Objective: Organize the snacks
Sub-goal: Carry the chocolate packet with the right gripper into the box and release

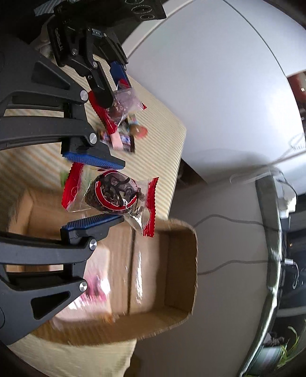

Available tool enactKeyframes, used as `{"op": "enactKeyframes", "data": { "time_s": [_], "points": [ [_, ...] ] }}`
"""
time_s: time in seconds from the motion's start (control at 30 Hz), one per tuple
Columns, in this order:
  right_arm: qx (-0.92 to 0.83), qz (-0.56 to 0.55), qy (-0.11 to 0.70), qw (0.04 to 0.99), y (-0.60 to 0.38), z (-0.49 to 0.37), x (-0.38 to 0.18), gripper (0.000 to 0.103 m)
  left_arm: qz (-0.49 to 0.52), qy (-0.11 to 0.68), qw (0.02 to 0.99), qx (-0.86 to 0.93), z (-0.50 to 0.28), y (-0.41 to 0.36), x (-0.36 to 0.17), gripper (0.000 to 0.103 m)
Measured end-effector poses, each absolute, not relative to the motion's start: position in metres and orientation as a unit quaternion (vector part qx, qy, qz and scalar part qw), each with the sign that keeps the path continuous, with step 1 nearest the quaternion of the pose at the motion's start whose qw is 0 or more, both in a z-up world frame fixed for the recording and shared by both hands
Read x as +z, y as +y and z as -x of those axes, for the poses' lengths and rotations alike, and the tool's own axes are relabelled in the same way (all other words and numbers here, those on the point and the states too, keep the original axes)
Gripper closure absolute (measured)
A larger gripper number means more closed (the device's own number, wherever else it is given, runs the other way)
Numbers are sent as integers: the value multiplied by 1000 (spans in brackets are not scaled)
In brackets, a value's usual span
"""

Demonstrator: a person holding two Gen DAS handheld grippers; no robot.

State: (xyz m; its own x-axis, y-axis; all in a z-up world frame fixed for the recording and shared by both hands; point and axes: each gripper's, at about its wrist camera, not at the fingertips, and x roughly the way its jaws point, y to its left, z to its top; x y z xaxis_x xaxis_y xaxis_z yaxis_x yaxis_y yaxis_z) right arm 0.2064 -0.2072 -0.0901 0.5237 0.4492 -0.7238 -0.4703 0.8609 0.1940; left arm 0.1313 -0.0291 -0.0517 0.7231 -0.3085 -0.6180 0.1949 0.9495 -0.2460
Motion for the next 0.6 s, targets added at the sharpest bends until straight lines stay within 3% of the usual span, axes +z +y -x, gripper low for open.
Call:
{"op": "enactKeyframes", "data": {
  "time_s": [0.6],
  "points": [
    [192,4,431,882,-278,-272,-102,63,35,361,914,-181,-197,-110,-57,53]
  ]
}}
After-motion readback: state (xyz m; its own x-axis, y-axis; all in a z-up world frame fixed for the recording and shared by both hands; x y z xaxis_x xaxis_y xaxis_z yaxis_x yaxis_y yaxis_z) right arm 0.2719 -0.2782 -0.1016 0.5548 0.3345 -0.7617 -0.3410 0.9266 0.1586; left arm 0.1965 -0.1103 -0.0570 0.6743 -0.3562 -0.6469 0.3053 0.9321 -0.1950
